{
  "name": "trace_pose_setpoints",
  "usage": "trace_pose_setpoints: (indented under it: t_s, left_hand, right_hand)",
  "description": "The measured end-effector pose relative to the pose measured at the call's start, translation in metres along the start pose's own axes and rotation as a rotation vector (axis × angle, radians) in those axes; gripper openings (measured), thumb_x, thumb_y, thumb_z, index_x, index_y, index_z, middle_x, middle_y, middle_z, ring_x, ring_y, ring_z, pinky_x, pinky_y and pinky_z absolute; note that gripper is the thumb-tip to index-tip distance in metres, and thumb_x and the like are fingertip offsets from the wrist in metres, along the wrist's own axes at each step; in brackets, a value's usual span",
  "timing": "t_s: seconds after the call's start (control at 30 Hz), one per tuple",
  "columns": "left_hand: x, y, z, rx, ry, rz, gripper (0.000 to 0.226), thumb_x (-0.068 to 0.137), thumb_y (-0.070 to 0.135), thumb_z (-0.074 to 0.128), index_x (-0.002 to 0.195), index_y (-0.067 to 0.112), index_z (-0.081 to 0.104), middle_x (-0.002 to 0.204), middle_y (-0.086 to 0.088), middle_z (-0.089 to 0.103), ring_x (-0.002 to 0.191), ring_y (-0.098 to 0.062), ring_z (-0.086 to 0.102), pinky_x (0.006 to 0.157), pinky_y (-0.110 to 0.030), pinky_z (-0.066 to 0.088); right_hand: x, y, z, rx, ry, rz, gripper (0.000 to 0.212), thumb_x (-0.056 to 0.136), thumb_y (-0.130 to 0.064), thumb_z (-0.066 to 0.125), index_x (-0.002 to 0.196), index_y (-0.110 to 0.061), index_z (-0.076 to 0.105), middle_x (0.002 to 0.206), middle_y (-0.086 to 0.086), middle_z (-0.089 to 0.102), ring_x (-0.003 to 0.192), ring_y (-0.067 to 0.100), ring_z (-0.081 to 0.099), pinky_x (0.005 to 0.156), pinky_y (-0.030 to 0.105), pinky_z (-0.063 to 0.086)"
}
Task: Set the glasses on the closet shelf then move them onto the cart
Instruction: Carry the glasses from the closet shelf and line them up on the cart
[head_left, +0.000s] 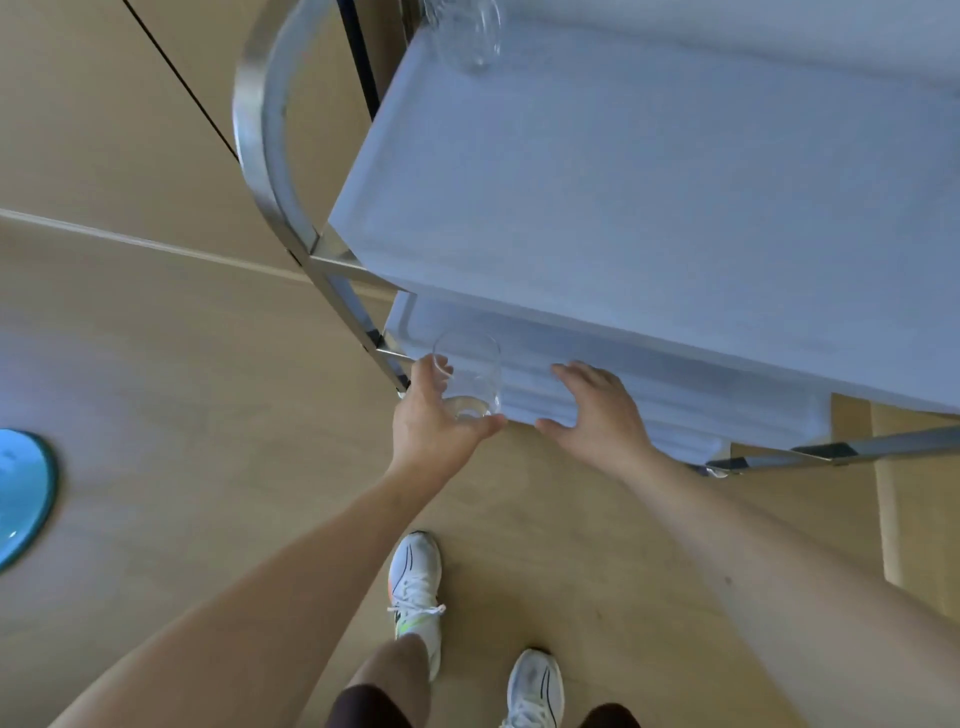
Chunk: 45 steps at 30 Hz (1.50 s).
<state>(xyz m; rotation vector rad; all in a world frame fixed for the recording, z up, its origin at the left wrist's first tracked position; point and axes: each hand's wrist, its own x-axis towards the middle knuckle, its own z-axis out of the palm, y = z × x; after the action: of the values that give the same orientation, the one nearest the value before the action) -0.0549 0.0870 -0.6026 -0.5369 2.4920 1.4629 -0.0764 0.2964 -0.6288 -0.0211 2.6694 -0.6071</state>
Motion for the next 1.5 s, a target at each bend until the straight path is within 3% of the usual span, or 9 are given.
trace_pose_setpoints:
  t_s: [0.2, 0.5, 0.63, 0.8, 1.1, 1.27, 1.5]
  left_hand:
    - [0.039, -0.029, 0.028, -0.031, 0.022, 0.094, 0.075, 0.062, 0.038, 0.093, 0.119, 0.039, 0.043, 0.117, 0.015, 0.054, 0.110, -0.013, 0.058, 0.090, -0.036, 0.053]
    - [0.096, -0.033, 0.050, -0.082, 0.121, 0.233, 0.079, 0.064, 0.036, 0.094, 0.125, 0.032, 0.045, 0.114, 0.019, 0.055, 0.111, -0.006, 0.055, 0.090, -0.028, 0.048]
    - [0.121, -0.039, 0.058, -0.109, 0.159, 0.301, 0.080, 0.064, 0.037, 0.094, 0.126, 0.033, 0.043, 0.122, 0.016, 0.058, 0.113, -0.006, 0.056, 0.079, -0.016, 0.044]
    - [0.154, -0.043, 0.067, -0.150, 0.236, 0.374, 0.086, 0.061, 0.040, 0.095, 0.131, 0.030, 0.046, 0.121, 0.017, 0.059, 0.112, -0.006, 0.057, 0.096, -0.035, 0.051]
    - [0.215, -0.043, 0.076, -0.289, 0.279, 0.431, 0.084, 0.060, 0.039, 0.096, 0.130, 0.034, 0.049, 0.120, 0.015, 0.059, 0.111, -0.007, 0.058, 0.096, -0.034, 0.052]
    - [0.254, -0.026, 0.080, -0.357, 0.282, 0.433, 0.084, 0.061, 0.034, 0.096, 0.131, 0.031, 0.051, 0.122, 0.012, 0.059, 0.108, -0.007, 0.059, 0.088, -0.029, 0.051]
    - [0.300, -0.020, 0.085, -0.322, 0.312, 0.499, 0.074, 0.064, 0.035, 0.094, 0.124, 0.030, 0.052, 0.122, 0.012, 0.057, 0.113, -0.011, 0.056, 0.094, -0.033, 0.052]
  right_hand:
    - [0.039, 0.022, 0.031, 0.006, 0.103, -0.007, 0.078, 0.087, -0.050, 0.069, 0.154, -0.026, 0.037, 0.163, 0.001, 0.030, 0.150, 0.028, 0.021, 0.121, 0.041, 0.024]
    - [0.089, 0.036, 0.048, -0.005, 0.279, -0.053, 0.078, 0.087, -0.057, 0.068, 0.153, -0.025, 0.040, 0.162, 0.004, 0.033, 0.150, 0.030, 0.023, 0.122, 0.041, 0.021]
    - [0.123, 0.041, 0.050, -0.030, 0.346, -0.090, 0.082, 0.086, -0.062, 0.064, 0.154, -0.025, 0.038, 0.163, 0.003, 0.031, 0.151, 0.029, 0.021, 0.123, 0.038, 0.017]
    - [0.157, 0.041, 0.059, -0.048, 0.403, -0.139, 0.078, 0.088, -0.061, 0.062, 0.154, -0.029, 0.037, 0.163, 0.005, 0.029, 0.152, 0.028, 0.019, 0.124, 0.036, 0.014]
    - [0.210, 0.036, 0.061, -0.122, 0.386, -0.090, 0.078, 0.091, -0.070, 0.049, 0.157, -0.038, 0.024, 0.167, 0.003, 0.018, 0.155, 0.033, 0.005, 0.125, 0.046, 0.009]
    - [0.229, 0.038, 0.061, -0.187, 0.396, -0.074, 0.077, 0.088, -0.076, 0.046, 0.154, -0.038, 0.032, 0.164, 0.001, 0.026, 0.153, 0.034, 0.012, 0.123, 0.047, 0.013]
    - [0.261, 0.015, 0.055, -0.190, 0.386, -0.133, 0.070, 0.094, -0.071, 0.041, 0.154, -0.037, 0.031, 0.166, 0.002, 0.020, 0.154, 0.034, 0.008, 0.123, 0.051, 0.011]
